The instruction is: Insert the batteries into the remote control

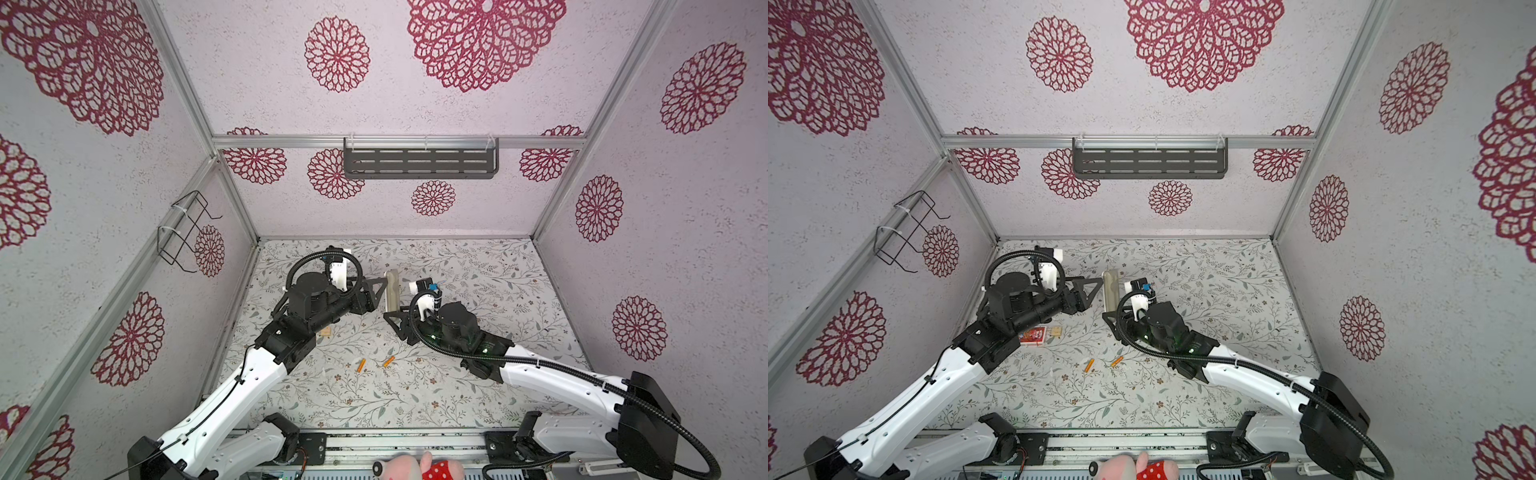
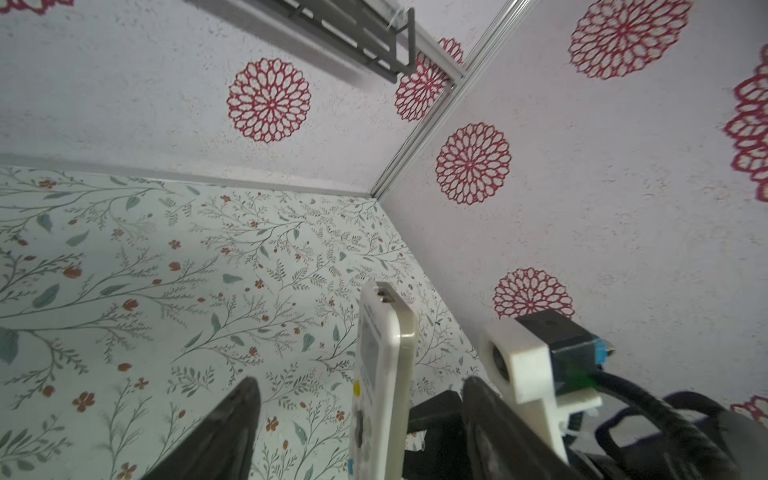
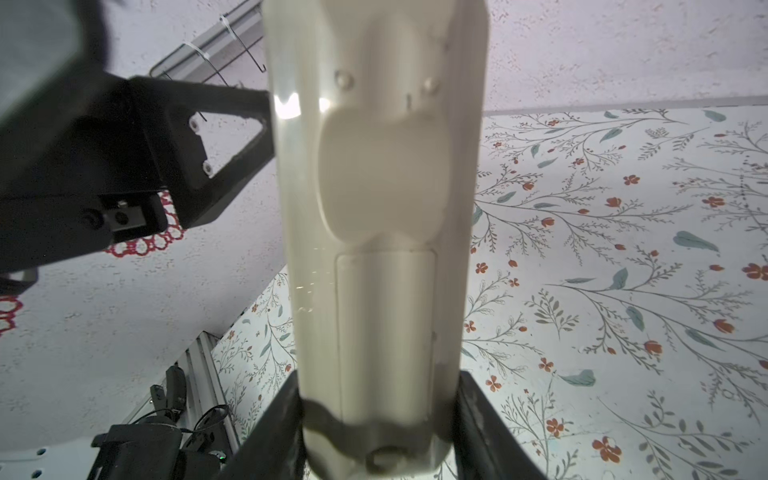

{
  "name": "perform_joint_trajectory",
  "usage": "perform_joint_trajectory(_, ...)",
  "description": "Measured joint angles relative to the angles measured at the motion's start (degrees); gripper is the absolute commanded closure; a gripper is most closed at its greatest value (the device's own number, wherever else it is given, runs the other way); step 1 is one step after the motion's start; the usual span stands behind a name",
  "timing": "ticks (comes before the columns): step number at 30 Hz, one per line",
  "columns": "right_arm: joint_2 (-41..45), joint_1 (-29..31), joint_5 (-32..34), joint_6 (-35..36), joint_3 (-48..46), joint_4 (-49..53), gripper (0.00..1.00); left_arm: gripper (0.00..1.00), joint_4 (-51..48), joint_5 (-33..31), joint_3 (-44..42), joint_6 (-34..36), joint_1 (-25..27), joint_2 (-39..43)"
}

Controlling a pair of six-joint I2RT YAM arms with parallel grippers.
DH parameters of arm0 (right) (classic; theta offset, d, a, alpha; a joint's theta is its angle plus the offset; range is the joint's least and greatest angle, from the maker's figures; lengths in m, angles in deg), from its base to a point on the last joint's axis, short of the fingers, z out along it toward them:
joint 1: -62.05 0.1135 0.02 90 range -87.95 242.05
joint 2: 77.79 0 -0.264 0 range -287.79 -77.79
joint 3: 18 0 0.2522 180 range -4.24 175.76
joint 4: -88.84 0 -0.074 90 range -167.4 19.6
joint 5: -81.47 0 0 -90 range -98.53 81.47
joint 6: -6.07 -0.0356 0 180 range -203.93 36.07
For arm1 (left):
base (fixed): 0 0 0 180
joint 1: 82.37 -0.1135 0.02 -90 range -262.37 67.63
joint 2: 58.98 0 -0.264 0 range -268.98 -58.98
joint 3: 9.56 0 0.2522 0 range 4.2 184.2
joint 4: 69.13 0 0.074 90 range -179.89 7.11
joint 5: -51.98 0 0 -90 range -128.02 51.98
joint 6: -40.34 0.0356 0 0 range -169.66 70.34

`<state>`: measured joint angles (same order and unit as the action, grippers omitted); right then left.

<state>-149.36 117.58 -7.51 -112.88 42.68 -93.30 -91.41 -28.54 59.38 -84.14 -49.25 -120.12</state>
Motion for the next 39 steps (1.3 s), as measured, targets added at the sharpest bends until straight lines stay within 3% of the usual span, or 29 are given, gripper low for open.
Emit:
perform_joint_trajectory(13, -1.7, 2.5, 5.8, 2.9, 1.9, 3.0, 1.0, 0.44, -0.8, -5.8, 2.4, 0.4, 3.0, -6.0)
perform_joint_trajectory(28, -1.8, 2.8, 8.2, 3.7, 1.9, 4.8, 1.0, 0.59, 0.2, -6.3, 3.1, -0.1, 3.7, -9.0)
perform_joint_trajectory(39, -1.8, 2.8, 8.4, 3.8, 1.9, 5.5, 1.0, 0.77, 1.1, -5.4, 3.1, -0.7, 3.8, -9.4)
